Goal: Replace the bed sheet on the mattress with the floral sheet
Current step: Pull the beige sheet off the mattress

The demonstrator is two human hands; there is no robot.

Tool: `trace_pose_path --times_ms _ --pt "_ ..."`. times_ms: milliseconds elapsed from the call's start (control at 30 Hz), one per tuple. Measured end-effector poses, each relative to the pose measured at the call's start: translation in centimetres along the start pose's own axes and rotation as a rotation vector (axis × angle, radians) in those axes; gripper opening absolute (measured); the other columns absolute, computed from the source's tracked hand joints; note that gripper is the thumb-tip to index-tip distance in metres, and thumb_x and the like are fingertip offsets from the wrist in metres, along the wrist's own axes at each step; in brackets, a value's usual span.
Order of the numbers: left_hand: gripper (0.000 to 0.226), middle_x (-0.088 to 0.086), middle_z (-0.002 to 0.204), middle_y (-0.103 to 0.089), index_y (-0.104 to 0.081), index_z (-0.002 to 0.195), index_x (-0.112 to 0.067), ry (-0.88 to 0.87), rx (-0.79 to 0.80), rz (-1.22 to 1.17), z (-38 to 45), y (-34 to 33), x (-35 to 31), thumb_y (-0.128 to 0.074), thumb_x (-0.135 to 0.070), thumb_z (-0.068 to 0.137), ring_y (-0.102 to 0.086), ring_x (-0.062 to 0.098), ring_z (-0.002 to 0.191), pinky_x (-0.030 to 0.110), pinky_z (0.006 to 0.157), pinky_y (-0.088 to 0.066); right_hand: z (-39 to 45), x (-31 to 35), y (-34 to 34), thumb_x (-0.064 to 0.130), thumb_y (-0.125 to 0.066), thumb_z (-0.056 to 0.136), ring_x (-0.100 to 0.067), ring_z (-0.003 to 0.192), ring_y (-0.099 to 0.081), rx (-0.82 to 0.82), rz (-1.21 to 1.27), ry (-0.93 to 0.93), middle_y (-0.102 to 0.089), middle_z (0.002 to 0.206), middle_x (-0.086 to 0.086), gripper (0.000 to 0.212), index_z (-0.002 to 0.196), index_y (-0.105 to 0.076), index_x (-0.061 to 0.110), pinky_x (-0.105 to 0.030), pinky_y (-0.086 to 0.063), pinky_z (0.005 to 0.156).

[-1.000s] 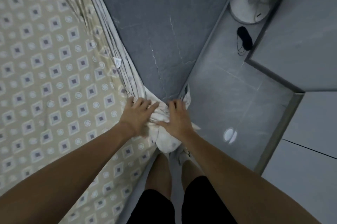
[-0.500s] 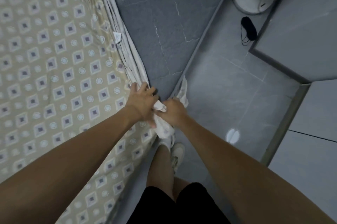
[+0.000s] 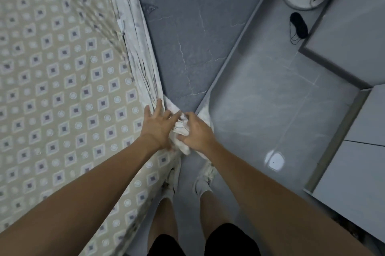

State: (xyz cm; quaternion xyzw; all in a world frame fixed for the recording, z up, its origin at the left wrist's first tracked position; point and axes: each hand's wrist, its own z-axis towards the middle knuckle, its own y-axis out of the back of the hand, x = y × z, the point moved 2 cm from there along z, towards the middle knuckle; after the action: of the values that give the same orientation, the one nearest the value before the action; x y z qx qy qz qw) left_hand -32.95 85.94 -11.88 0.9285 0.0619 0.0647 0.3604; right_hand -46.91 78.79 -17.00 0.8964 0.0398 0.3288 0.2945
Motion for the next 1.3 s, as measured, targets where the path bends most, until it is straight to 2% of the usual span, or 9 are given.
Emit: trace_pose_path --times_ms 100,267,367,500,800,967,1100,1200,1300 --pt "0.112 0.002 0.155 -0.031 -0.027 0.157 -0.031 -0.003 -0.061 0.005 0.5 -2.4 0.9 -0.08 -0.07 0.066 -0.009 0.041 0.153 0.059 0.116 -0.025 0.6 -1.5 -2.1 0.05 -0.086 0.071 -0.031 0.128 -0.04 -0.098 -0.113 0.028 -0.038 0.137 -0.008 0.078 0.13 -0.051 0.014 -0.046 -0.044 0.106" --pt "0.105 -0.003 0.168 -0.023 -0.049 0.143 -0.023 -0.112 -0.242 0.041 0.9 -4.9 0.8 -0.08 -0.076 0.057 -0.026 0.035 0.143 0.051 0.104 -0.034 0.2 -2.3 -4.6 0.037 -0.084 0.076 -0.03 0.103 -0.058 -0.17 -0.068 0.043 -0.046 0.128 -0.008 0.052 0.111 -0.058 0.008 -0.041 -0.05 0.082" --pt "0.097 -0.007 0.149 -0.049 -0.05 0.134 -0.026 -0.195 -0.256 0.011 0.7 -4.7 1.2 -0.078 -0.079 0.058 -0.031 0.031 0.137 0.05 0.102 -0.032 -0.5 -1.4 -5.4 0.032 -0.078 0.084 -0.032 0.099 -0.062 -0.134 -0.034 0.008 -0.06 0.115 -0.01 0.041 0.111 -0.059 0.009 -0.036 -0.042 0.074" --pt "0.09 -0.007 0.132 -0.059 -0.037 0.128 -0.029 -0.238 -0.225 0.019 -2.1 -4.6 2.6 -0.079 -0.075 0.063 -0.031 0.03 0.136 0.051 0.103 -0.033 -2.7 1.7 -6.4 0.045 -0.072 0.088 -0.037 0.109 -0.064 -0.065 -0.126 -0.059 -0.069 0.116 -0.013 0.052 0.125 -0.054 0.012 -0.04 -0.045 0.085" --pt "0.097 0.002 0.161 -0.024 -0.038 0.151 -0.028 -0.129 -0.034 -0.011 -11.5 -12.3 8.1 -0.08 -0.065 0.071 0.017 0.048 0.154 0.08 0.113 -0.013 -7.9 7.6 -13.0 0.056 -0.08 0.076 -0.028 0.114 -0.06 0.084 0.021 -0.094 -0.063 0.123 -0.006 0.068 0.13 -0.061 0.017 -0.037 -0.048 0.092" --pt "0.098 0.014 0.173 0.0 -0.029 0.158 -0.012 -0.126 -0.182 0.045 -12.0 -18.5 8.3 -0.072 -0.058 0.083 0.009 0.047 0.156 0.063 0.126 -0.002 -7.8 6.4 -17.9 0.039 -0.077 0.067 -0.038 0.114 -0.05 -0.171 -0.321 0.073 -0.052 0.125 -0.016 0.047 0.105 -0.063 0.014 -0.044 -0.047 0.09" --pt "0.129 0.016 0.173 -0.001 -0.02 0.161 -0.005 -0.265 -0.354 -0.007 -10.8 -20.4 6.2 -0.081 -0.068 0.066 -0.002 0.037 0.159 0.054 0.128 -0.009 -9.6 5.5 -19.9 0.024 -0.067 0.077 -0.038 0.09 -0.056 -0.272 -0.229 -0.003 -0.058 0.092 -0.015 0.027 0.096 -0.052 0.011 -0.042 -0.041 0.07" --pt "0.136 0.006 0.172 -0.015 -0.018 0.164 -0.015 -0.352 -0.385 -0.053 -11.2 -21.1 5.2 -0.08 -0.074 0.059 -0.017 0.034 0.156 0.055 0.121 -0.023 -12.8 6.7 -21.9 0.055 -0.054 0.082 -0.031 0.088 -0.06 -0.22 -0.004 -0.077 -0.063 0.097 -0.013 0.055 0.111 -0.05 0.008 -0.041 -0.046 0.069" --pt "0.126 -0.007 0.155 -0.046 -0.033 0.158 -0.024 -0.361 -0.343 -0.055 -12.6 -21.2 5.7 -0.078 -0.076 0.052 -0.037 0.028 0.14 0.047 0.1 -0.034 -14.0 8.2 -22.3 0.048 -0.07 0.084 -0.03 0.09 -0.065 -0.111 0.05 -0.123 -0.069 0.103 -0.008 0.058 0.123 -0.046 0.012 -0.041 -0.051 0.075"
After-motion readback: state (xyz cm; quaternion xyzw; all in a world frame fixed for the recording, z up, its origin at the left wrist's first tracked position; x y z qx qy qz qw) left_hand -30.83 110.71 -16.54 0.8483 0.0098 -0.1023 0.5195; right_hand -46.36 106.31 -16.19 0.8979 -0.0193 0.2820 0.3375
